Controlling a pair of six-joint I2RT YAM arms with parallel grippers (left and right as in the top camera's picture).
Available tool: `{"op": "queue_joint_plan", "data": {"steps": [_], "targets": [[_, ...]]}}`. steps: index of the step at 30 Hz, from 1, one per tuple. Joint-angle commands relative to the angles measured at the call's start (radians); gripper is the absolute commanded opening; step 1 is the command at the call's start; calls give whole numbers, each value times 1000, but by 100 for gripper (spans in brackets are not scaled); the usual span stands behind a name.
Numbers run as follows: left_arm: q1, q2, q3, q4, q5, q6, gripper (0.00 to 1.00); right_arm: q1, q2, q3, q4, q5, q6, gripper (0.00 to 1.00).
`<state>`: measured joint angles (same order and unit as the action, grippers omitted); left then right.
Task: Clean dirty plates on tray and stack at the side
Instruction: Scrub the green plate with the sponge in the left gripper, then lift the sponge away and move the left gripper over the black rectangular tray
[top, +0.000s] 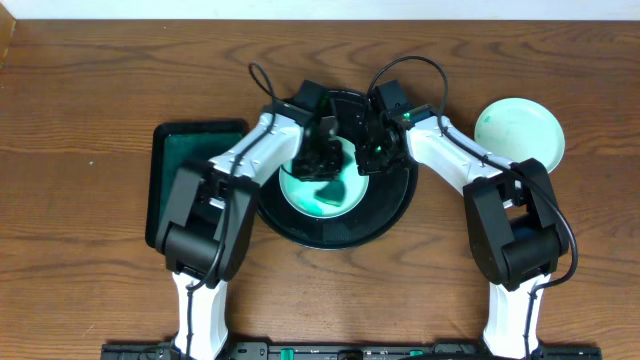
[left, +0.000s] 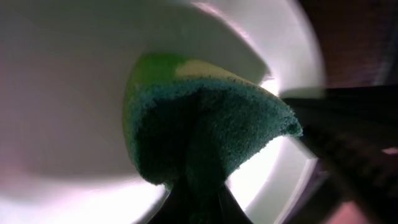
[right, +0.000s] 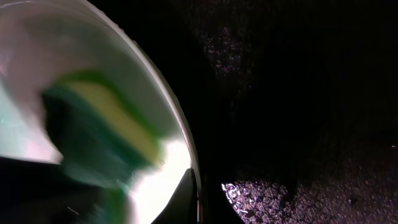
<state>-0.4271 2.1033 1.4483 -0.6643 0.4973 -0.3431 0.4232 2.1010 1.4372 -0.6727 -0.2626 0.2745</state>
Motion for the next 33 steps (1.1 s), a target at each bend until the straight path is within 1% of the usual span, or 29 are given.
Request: {"op": "queue_joint_plan", "data": {"steps": [1,4,9,14,17,20,22,25,28,30,33], "targets": [[-17,57,-27,36,131,-63,7,-6,42,-13,-19,48,-6,1],[17,55,-26,61,131,-85,7,-6,42,-13,-24,48,-6,1],[109,35,-8,68,92,-86,7,-6,42,-13,-31,48,-6,1],[204,-32,7,68,67,-108,6,-6,42,-13,-34,48,-6,1],[235,-94,7,52,67,-108,7,-8,42,-13,-33,48,-9,1],[242,-169,7,0,30,-109,7,-8,42,-13,-29,49,-15,1],[241,-222,7,-63,-67,-134,7,-7,40,-12,-26,49,-21,1],[247,-296,7,-172,-221,-134,7,-7,27,-12,-26,49,-33,1],[266,-339,7,-262,-315,-134,7,-7,-11,-12,-23,54,-69,1],[288,-348,7,-312,-353,-133,7,-5,-48,-11,-22,78,-79,1],[332,-345,7,-366,-352,-130,7,5,-125,-11,-22,152,-98,1]]}}
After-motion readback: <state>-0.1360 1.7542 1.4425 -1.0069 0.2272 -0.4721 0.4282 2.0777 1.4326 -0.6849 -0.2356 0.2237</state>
